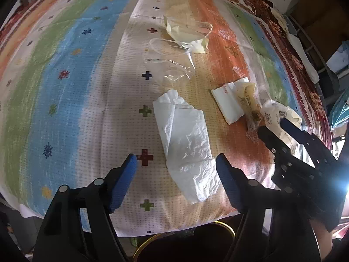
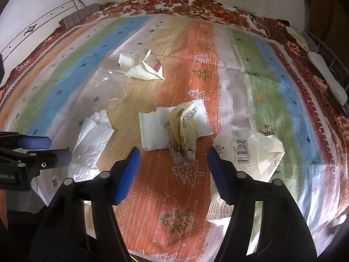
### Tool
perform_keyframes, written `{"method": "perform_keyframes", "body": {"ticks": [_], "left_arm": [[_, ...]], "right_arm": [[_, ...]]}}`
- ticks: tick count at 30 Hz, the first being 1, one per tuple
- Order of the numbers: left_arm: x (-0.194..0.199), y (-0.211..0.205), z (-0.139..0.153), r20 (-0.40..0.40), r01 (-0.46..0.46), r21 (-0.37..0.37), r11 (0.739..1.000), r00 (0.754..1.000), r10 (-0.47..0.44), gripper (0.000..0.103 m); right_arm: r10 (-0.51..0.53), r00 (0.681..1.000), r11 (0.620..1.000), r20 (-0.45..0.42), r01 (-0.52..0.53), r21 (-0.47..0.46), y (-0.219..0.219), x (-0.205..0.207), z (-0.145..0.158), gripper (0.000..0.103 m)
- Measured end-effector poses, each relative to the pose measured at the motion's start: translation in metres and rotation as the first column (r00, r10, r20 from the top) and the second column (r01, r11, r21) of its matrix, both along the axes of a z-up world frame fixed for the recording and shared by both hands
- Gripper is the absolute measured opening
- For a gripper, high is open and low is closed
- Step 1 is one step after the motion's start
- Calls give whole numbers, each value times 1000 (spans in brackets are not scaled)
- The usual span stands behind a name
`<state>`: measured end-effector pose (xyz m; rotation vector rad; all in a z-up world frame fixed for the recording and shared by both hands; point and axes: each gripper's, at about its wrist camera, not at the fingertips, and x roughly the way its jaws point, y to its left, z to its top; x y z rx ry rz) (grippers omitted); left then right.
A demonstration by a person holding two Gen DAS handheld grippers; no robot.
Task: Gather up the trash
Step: 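Move both tools from the bin back toward the trash on the bed, then grasp the white tissue with the left tool while the right tool grasps the yellow snack packet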
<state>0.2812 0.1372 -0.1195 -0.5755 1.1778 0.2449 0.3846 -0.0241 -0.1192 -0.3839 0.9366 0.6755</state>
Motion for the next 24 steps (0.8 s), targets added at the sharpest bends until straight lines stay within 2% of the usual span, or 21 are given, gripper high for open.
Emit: {"method": "perform_keyframes", "body": {"ticks": [3,7,11,14,16,17,20,24], "left_arm": [[2,-1,-2,2,6,-11,1000,1000,-6,66],[7,-6,-6,-4,30,-7,1000,1000,-30,54],[12,-12,-7,5,63,14,998,998,-63,47],[15,-16,-14,-42,82,47,996,996,-80,29],[15,-15,-18,-56,82,36,996,995,-80,6],[15,-15,-19,-57,86,31,996,995,-84,3],[14,-16,-15,-48,99,46,994,994,-97,1],[11,-13,-9,-31,87,36,996,996,-86,0]], "right_arm": [[-1,1000,1000,-3,1,-5,3,5,-4,52],[-3,1000,1000,-7,3,-16,5,10,-10,37],[-22,1000,1000,-16,21,-19,4,14,-14,30],[-21,1000,999,-18,21,-32,3,16,-19,18],[-24,999,999,-22,23,-38,1,17,-21,13],[-25,999,999,-24,24,-39,0,18,-21,9],[-30,999,999,-32,29,-39,-3,18,-23,2],[-31,999,999,-37,29,-31,-5,18,-21,0]]}}
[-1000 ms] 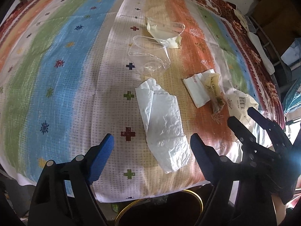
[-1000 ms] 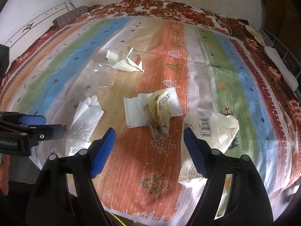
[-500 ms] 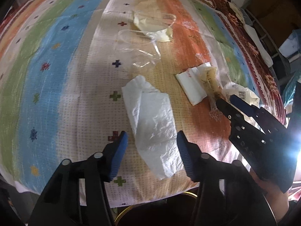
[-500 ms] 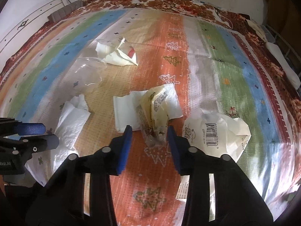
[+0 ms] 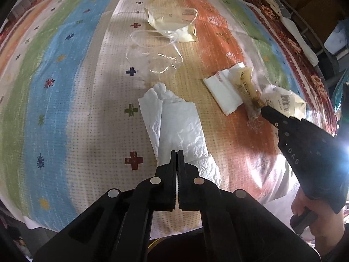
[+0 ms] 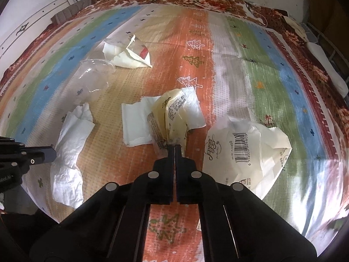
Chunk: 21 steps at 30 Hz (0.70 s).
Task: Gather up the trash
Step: 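Grasp the white tissue with the left tool while the right tool grasps the yellow snack packet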
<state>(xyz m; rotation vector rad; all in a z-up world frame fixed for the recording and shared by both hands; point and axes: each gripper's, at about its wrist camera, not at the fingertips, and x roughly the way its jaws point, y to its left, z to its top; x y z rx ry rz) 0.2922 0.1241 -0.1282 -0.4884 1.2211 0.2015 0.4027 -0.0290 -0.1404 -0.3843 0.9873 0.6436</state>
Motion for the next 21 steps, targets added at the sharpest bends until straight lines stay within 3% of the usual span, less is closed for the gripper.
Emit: {"method": "perform_keyframes", "body": {"ticks": [9,11,15,21], "left_arm": [[-3,11,8,30,-39,-22,999,999,39,0],[-3,11,8,39,-40,-32,999,998,41,3],[-4,12,9,51,-52,-40,998,997,54,32],[-2,10,0,16,-46,-17,999,999,46,51]], "right_arm": [[-24,998,995,-51,29,93,-9,10,14,0],[-20,998,995,-58,25,99,-8,10,13,6],[-12,999,996,-51,17,90,-3,8,12,18],[-20,999,997,-47,24,78,3,13,7,34]]}}
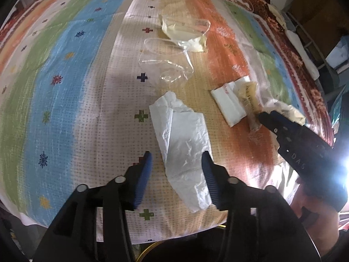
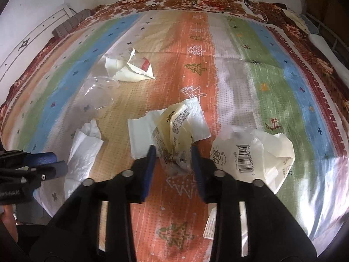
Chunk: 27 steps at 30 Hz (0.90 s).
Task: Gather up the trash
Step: 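Grasp the white tissue with the left tool while the right tool grasps the yellow snack packet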
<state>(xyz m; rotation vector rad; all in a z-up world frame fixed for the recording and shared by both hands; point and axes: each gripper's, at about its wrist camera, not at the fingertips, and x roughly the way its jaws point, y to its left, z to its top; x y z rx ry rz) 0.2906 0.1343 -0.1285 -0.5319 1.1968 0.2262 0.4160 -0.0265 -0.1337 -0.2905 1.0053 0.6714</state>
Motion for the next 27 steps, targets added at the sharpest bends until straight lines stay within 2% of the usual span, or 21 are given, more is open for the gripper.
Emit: {"method": "perform_keyframes", "body": {"ticks": [4,8,11,13,15,27], "left_arm": [[3,-9,-7,-32,40,31,999,999,-39,54],[5,-17,-18,-83,75,55,996,994,-70,51],[5,-24,-21,-98,114,99,989,990,-104,35],[7,-26,-20,-92,133,99,986,988,-124,14],[8,-24,-18,-88,133,86,987,988,-125,7],[1,-5,22,40,49,26,998,998,-50,5]], "right_arm": [[-9,1000,1000,10,9,-17,1,5,-7,33],[6,1000,999,12,-6,-32,4,7,-14,18],[13,999,999,29,-11,-43,6,6,-17,14],[16,999,999,38,-14,-48,7,4,-17,9],[19,999,998,47,-16,-60,8,3,-16,7],[5,999,1000,32,-4,-18,-3,-7,5,5]]}}
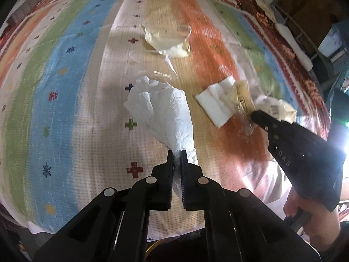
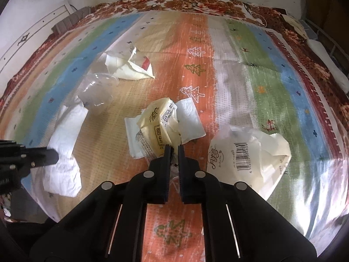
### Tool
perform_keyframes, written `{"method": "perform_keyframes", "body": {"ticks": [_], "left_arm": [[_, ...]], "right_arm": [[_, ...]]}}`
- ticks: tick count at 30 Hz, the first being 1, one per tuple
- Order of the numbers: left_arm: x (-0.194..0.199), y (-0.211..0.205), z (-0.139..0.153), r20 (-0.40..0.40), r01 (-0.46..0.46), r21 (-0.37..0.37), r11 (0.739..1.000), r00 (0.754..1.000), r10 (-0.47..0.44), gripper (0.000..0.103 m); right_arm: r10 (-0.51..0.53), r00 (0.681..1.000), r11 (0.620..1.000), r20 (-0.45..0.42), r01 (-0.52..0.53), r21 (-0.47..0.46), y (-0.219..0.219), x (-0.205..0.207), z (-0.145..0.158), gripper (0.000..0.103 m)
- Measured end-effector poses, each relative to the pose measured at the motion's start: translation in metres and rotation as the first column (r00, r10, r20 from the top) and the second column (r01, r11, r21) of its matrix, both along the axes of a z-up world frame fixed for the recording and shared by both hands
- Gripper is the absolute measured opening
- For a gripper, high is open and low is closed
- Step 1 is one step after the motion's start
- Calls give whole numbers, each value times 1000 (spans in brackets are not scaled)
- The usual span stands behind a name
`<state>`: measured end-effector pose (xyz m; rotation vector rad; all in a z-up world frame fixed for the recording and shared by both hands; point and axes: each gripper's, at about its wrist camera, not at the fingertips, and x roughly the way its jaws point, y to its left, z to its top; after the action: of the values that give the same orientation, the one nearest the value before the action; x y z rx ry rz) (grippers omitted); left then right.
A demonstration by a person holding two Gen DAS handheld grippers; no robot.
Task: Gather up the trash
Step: 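Grasp the white tissue with the left tool while the right tool grasps the yellow snack packet, then carry the tissue and snack packet with both tools over the bin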
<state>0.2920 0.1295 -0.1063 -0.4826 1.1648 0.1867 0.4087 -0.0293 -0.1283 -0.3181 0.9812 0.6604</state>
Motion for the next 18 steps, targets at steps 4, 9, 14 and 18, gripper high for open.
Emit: {"method": "perform_keyframes", "body": {"ticks": [4,9,14,18], "left_arm": [[1,4,6,23,-15,-10,1000,1000,15,5],[-2,6,16,49,-17,-26,1000,999,19,5],[-7,6,27,75,-11,-29,1000,997,13,5],[-11,6,34,91,-10,-31,999,996,13,5]], "right_arm": [[-8,1000,1000,-12,8,19,-6,-4,9,5],[8,1000,1000,-8,-8,25,-11,-17,20,5],[23,1000,999,5,-24,27,-14,-30,31,5],[33,999,999,8,-34,39,-15,-39,40,5]]}}
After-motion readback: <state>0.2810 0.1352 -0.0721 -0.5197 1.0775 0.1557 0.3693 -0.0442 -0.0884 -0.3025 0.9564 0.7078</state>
